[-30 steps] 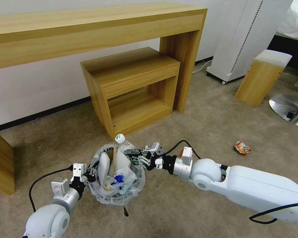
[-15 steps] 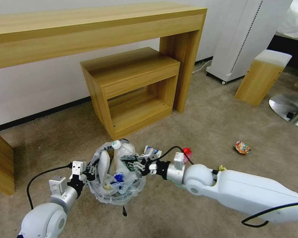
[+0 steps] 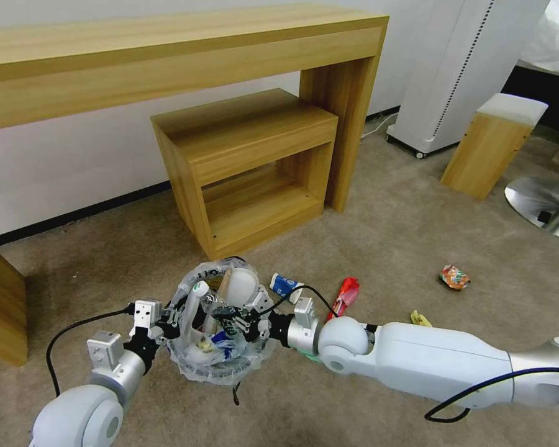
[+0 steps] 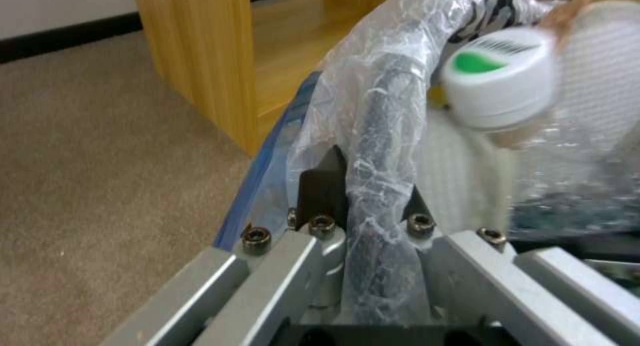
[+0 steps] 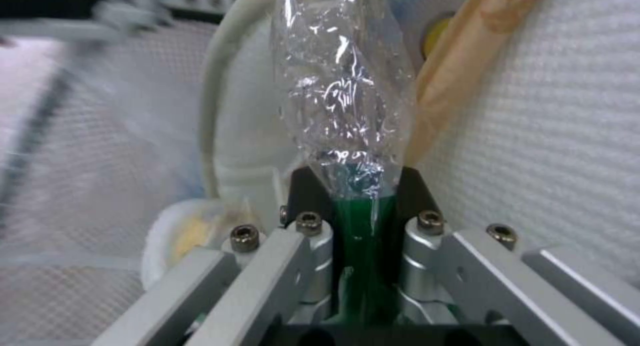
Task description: Pick up the trash bin and place the garbage on the floor into it.
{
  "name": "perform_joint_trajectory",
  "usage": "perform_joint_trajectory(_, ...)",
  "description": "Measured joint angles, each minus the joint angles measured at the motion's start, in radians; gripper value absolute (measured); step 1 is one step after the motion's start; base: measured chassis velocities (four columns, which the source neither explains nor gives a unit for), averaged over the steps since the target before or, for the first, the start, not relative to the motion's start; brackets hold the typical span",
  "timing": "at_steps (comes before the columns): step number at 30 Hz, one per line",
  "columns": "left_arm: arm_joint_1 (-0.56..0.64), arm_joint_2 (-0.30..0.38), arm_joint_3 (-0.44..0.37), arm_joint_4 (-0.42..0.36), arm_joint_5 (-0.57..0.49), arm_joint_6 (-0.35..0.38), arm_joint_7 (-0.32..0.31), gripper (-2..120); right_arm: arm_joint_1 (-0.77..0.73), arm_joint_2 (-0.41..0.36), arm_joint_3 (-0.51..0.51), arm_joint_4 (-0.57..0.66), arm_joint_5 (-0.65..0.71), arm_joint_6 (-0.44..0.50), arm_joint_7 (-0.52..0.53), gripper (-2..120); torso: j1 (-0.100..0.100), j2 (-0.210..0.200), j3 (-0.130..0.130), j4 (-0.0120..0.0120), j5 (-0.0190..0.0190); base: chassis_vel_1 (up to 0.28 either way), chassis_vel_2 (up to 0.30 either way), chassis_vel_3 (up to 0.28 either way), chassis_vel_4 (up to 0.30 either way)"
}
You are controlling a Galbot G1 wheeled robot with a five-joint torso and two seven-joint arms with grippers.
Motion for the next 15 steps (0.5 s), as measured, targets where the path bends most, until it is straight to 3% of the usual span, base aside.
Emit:
perform_joint_trajectory(7,0.007,-0.007,0.003,-0.014,0.003,0.000,0.000,3,-0.001,0.014,-0.009,-0.007,-0.012,-0.045,0.056,8,0.000,0.000,0.000,0.0000,0.0000,0.000,0.000,0.000,0.000)
perform_joint_trajectory(11,0.009,-0.009,0.003,-0.019,0.004,0.000,0.000,3,-0.003,0.020,-0.010,-0.008,-0.013,-0.055,0.067,18,0.000,0.000,0.000,0.0000,0.0000,0.000,0.000,0.000,0.000)
perform_joint_trajectory(13,0.010,-0.009,0.003,-0.023,0.004,0.000,0.000,3,-0.003,0.020,-0.011,-0.003,-0.011,-0.057,0.068,31,0.000,0.000,0.000,0.0000,0.0000,0.000,0.000,0.000,0.000)
perform_joint_trajectory(15,0.010,-0.009,0.003,-0.023,0.004,0.000,0.000,3,-0.003,0.020,-0.010,-0.001,-0.011,-0.057,0.067,33,0.000,0.000,0.000,0.0000,0.0001,0.000,0.000,0.000,0.000)
